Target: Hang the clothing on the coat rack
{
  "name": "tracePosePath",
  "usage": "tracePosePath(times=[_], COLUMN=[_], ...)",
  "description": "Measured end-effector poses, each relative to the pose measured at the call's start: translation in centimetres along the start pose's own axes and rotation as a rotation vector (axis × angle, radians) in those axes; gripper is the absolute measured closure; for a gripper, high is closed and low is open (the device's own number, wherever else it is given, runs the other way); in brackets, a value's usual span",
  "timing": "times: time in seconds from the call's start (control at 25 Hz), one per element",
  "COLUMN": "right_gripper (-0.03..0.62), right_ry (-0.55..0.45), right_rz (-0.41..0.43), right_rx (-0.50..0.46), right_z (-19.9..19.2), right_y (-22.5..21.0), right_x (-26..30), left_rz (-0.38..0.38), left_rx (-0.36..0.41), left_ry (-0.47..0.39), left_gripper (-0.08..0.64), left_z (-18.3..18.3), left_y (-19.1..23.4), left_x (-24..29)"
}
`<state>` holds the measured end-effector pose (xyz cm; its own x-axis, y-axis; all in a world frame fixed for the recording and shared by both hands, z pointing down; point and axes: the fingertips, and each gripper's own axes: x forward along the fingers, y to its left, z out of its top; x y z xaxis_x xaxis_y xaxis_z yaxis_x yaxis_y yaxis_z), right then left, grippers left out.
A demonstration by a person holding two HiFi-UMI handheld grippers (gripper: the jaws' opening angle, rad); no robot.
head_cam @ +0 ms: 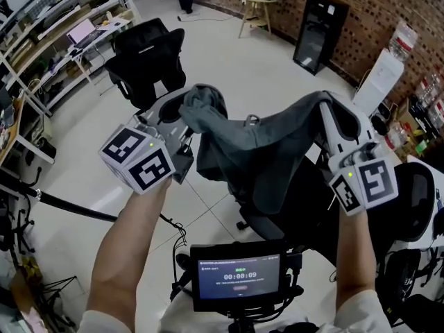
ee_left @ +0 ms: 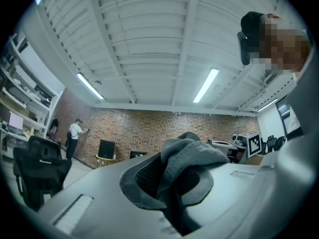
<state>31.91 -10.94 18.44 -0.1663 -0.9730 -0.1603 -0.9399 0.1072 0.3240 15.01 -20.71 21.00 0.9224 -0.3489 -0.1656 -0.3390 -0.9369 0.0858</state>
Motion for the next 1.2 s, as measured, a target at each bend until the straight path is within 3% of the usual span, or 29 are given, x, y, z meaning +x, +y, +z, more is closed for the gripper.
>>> tracePosePath(times=[0.44, 1.2], right_gripper=[0.561, 0.561], right_ry=[-0.074, -0.169], right_rz=[0.139, 0.386], right_rx=[-0.008, -0.02], right_z=[3.3, 8.7], right_y=[5.5, 21.4], right_x=[5.7, 14.7], left_rz=[0.146, 0.363], left_rx=[0.036, 0.039], left_ry=[-0.055, -0.127], left_gripper=[0.54, 0.54], left_z=[3.4, 7.7], left_y=[3.8, 10.7], left_x=[-6.6, -23.3])
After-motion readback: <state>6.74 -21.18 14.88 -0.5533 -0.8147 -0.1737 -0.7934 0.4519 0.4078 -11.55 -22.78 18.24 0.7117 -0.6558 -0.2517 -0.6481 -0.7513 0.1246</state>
